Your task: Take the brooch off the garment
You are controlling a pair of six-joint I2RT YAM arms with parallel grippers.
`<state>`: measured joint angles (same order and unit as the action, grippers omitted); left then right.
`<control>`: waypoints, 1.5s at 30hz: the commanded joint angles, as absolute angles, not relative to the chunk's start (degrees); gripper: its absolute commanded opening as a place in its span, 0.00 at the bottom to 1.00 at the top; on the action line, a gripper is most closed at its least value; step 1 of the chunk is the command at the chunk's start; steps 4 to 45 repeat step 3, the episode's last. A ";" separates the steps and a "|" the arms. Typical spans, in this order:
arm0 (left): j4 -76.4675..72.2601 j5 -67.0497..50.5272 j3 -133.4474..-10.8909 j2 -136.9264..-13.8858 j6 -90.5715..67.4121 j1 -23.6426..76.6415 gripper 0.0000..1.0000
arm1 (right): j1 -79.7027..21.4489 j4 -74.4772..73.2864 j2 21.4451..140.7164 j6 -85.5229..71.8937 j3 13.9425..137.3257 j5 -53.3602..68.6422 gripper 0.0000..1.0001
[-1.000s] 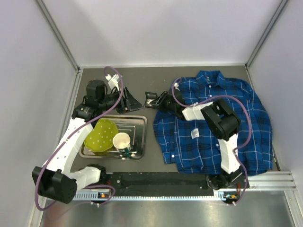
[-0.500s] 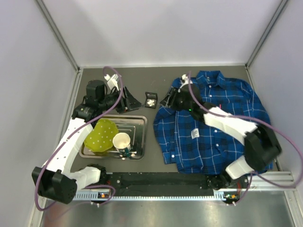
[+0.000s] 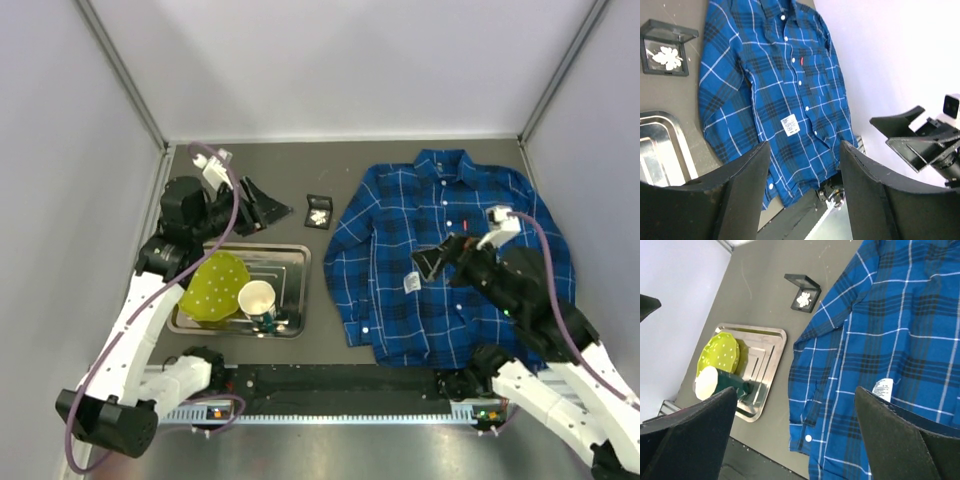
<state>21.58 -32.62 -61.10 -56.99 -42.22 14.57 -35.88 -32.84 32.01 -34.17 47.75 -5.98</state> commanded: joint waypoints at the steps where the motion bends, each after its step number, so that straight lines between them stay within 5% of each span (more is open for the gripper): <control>1: 17.31 -29.80 -61.34 -54.67 -43.94 14.33 0.64 | -36.03 -39.90 25.85 -32.26 50.01 -9.58 0.99; 3: 18.36 -28.13 -62.48 -53.62 -43.77 14.33 0.74 | -36.04 -39.99 24.00 -31.38 51.49 -7.92 0.99; 45: 18.36 -28.13 -62.48 -53.62 -43.77 14.33 0.74 | -36.04 -39.99 24.00 -31.38 51.49 -7.92 0.99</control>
